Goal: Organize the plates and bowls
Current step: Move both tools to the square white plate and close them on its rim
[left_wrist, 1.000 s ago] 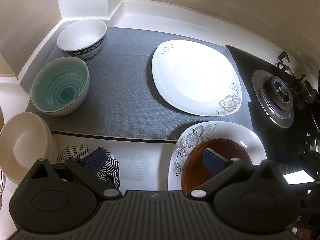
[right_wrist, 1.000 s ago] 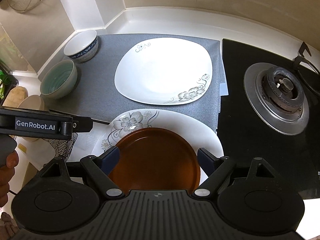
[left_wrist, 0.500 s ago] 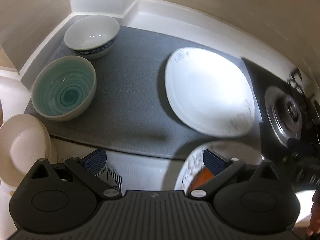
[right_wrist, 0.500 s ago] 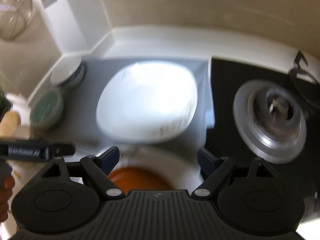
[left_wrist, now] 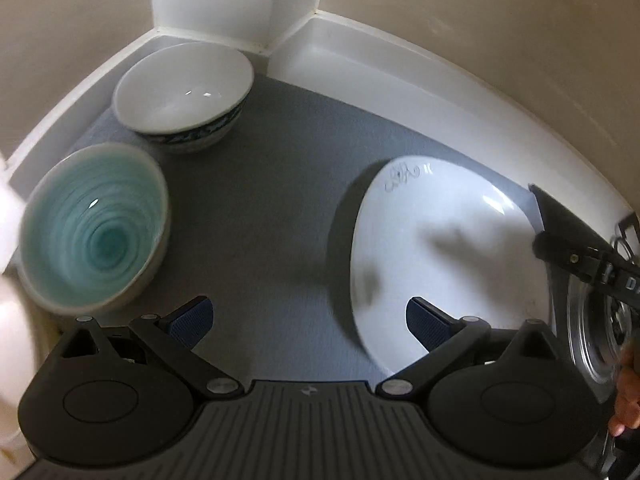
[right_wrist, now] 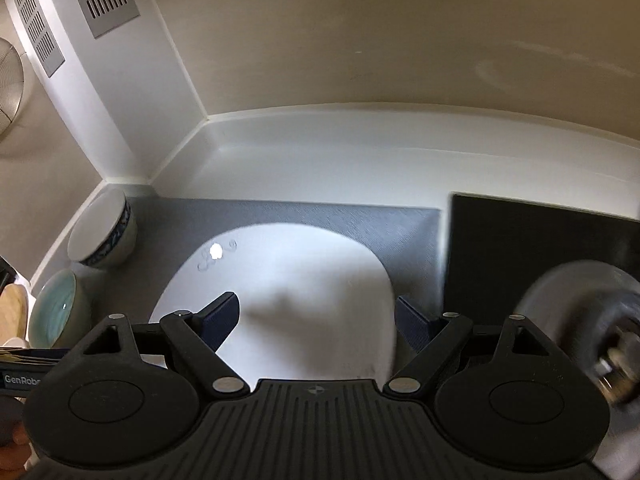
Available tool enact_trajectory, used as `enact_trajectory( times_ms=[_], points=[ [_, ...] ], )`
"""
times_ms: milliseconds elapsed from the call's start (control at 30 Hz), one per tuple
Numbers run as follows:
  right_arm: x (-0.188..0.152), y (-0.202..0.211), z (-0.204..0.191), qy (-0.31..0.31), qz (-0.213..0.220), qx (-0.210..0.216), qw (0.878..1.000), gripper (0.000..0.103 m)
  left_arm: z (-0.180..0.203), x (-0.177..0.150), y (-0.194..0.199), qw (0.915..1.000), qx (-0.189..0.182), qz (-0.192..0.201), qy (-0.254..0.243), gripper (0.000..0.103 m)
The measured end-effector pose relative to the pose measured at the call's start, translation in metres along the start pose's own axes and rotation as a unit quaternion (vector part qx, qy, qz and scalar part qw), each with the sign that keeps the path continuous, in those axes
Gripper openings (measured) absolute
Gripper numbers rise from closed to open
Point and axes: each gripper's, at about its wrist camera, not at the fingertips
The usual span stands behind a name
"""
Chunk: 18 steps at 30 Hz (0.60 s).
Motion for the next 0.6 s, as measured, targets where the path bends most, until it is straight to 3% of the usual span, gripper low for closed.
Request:
enact_trajectory(
  times_ms=[267,433,600],
  points=[
    [0.0,-0.048,0.024,-0.037,-0.035,-0.003,0.999,0.082,0.003,0.011,-0.046,0.9997,-0.01,-0.021,0.01,0.103],
    [-0.019,-0.034,0.028,-0.06,-0.056,0.02,0.996,0.07,0.013,0.015,-0.055,0.9994,-0.018,-0.028,-0.006,0.103],
    [-0.033,-0.025,0.031,-0.091,-0.063,0.028,0.993,0.068,0.025,0.017,-0.059,0.9986,-0.03,-0.035,-0.025,0.103]
  ],
)
Point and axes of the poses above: each gripper's, at about its wrist camera, not at the fingertips, and y roughly against the way its jaws point, z to its right, x to its top, and after that the axes turned 9 degrees about z, right-handed
